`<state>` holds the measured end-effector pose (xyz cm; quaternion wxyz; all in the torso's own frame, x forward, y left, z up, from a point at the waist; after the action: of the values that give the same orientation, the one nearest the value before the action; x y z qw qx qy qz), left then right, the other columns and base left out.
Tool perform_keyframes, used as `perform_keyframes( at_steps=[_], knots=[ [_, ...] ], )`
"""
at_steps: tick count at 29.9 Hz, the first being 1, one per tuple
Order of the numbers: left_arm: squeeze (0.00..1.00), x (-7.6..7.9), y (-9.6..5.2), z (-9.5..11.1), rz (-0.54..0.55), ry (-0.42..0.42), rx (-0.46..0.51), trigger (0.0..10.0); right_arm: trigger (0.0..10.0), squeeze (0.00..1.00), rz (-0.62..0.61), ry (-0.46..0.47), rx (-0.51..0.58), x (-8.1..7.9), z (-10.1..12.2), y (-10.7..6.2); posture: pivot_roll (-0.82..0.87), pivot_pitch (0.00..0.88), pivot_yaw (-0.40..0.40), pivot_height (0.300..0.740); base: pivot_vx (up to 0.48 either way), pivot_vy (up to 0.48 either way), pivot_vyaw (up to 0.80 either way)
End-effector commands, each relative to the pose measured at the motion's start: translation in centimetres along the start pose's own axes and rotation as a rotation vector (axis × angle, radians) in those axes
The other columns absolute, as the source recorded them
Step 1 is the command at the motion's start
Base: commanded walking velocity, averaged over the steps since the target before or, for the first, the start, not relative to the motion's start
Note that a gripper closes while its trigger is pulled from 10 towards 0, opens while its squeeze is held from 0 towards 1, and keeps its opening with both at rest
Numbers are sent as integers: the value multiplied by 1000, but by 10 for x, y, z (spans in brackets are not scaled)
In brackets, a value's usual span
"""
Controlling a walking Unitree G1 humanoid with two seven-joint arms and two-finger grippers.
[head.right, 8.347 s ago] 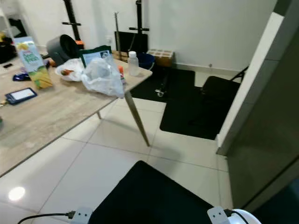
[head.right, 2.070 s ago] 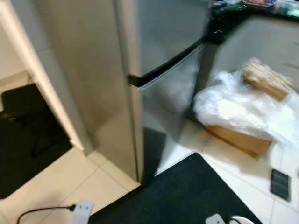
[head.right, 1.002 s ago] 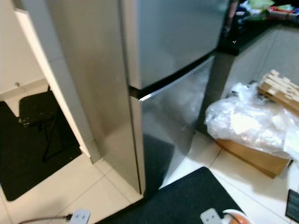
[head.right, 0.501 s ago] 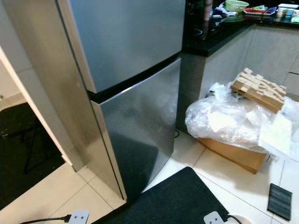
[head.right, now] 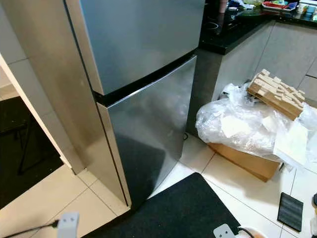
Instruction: Restocking fridge
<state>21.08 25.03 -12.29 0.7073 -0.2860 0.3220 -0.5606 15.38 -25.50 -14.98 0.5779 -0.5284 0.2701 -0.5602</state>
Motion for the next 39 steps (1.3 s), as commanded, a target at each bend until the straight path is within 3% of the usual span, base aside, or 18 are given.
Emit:
perform_keyframes(
  at_steps=[1,2,4,5,13,19,20,26,27,28,30,31,32,35,39],
  knots=[
    [0,-9,3,35,-15,-47,112,10000,10000,0,-11,-11,13,4,3,0,61,0,-11,740,0,0,0],
    [0,-9,3,35,-15,-47,112,10000,10000,0,-11,-11,13,4,3,0,61,0,-11,740,0,0,0],
    [0,-11,5,59,-35,-58,180,10000,10000,0,-11,-11,13,4,3,0,60,0,-11,740,0,0,0],
    [0,-11,5,59,-35,-58,180,10000,10000,0,-11,-11,13,4,3,0,60,0,-11,740,0,0,0],
    [0,-20,0,128,-73,-33,377,10000,10000,0,-12,-8,11,4,1,0,58,0,-11,740,0,0,0],
    [0,-26,-6,156,-101,-40,466,10000,10000,0,-11,-7,5,4,-1,0,55,0,-16,740,0,0,0],
    [0,-26,-10,171,-138,-45,521,10000,10000,0,-11,-6,2,4,-3,-1,53,0,-14,740,0,0,0],
    [0,-20,-24,204,-255,-47,650,10000,10000,0,-13,-3,-7,5,-8,-1,47,0,-14,740,0,0,0],
    [47,-14,-37,229,-350,-32,751,10000,10000,0,-15,-1,-10,6,-10,-1,46,0,-13,740,0,0,0],
    [47,-14,-37,229,-350,-32,751,10000,10000,0,-15,-1,-10,6,-10,-1,46,0,-13,740,0,0,0],
    [843,-10,-55,258,-419,4,863,10000,10000,0,-16,0,-12,7,-12,-1,46,0,-13,740,0,0,0],
    [843,-10,-55,258,-419,4,863,10000,10000,0,-16,0,-12,7,-12,-1,46,0,-13,740,0,0,0],
    [1000,-10,-61,267,-433,13,896,10000,10000,0,-16,1,-13,7,-12,-1,52,0,-10,740,0,0,0],
    [1000,-8,-74,287,-462,46,970,10000,10000,0,-15,4,-13,6,-12,-1,51,0,-7,740,0,0,0],
    [1000,8,-100,321,-517,121,1101,10000,10000,0,-12,17,-5,3,-8,-1,50,0,-2,740,0,0,0]
  ],
)
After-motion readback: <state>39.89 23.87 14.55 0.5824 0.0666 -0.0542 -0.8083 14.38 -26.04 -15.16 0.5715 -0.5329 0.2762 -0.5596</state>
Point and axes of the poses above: a point about 5 cm out from each wrist's last joint towards the gripper, its own y axis pointing out of the wrist towards the gripper, its own z axis along the axis of the wrist's last joint, x = y × z, the point moved 6 cm from there along y, pointing out of the wrist towards the gripper, and after that the axes turned 7 degrees about y, right-handed, at the moved point
